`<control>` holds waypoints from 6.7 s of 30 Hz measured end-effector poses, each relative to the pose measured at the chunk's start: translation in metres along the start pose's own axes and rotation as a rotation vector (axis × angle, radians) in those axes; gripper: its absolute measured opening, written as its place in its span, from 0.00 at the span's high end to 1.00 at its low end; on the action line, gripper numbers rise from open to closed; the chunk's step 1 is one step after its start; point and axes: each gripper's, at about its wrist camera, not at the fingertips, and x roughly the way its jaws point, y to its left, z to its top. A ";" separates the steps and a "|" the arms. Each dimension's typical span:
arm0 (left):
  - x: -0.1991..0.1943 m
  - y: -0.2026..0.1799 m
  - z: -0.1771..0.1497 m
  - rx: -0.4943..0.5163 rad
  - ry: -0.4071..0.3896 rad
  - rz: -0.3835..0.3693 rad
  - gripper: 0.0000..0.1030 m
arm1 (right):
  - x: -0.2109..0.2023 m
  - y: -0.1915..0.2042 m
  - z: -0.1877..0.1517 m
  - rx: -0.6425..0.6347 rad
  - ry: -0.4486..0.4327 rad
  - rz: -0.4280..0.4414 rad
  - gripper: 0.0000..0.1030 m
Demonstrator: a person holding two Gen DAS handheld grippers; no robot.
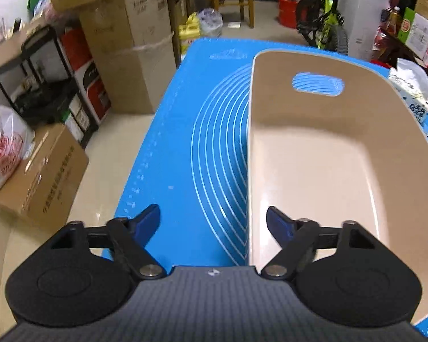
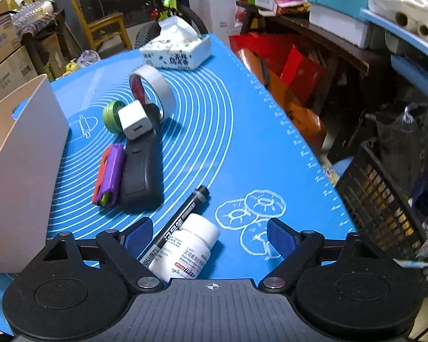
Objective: Organize rigid objects
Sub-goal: 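Move the left tool onto the beige bin rim while the right tool approaches the white bottle, then close the right gripper on the white medicine bottle and lift it, then carry the bottle into the beige bin and open the right gripper, then move the right gripper to the black marker and grasp it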
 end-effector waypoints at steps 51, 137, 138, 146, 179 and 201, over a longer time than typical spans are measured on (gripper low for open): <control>0.009 -0.001 0.003 -0.019 0.063 -0.108 0.88 | 0.012 0.004 -0.015 0.143 0.038 0.114 0.56; 0.011 -0.004 0.004 -0.007 0.065 -0.096 0.89 | -0.022 0.232 0.061 -0.310 -0.033 0.409 0.28; 0.011 -0.005 0.004 -0.007 0.065 -0.096 0.89 | -0.027 0.230 0.063 -0.302 -0.062 0.408 0.27; 0.011 -0.004 0.004 -0.013 0.068 -0.098 0.89 | -0.053 0.181 0.075 -0.199 -0.154 0.401 0.21; 0.010 -0.003 0.007 -0.029 0.074 -0.105 0.86 | 0.024 0.043 0.014 0.046 0.095 0.003 0.21; 0.010 0.001 0.007 -0.028 0.072 -0.101 0.79 | 0.033 0.059 0.001 -0.055 0.078 -0.079 0.57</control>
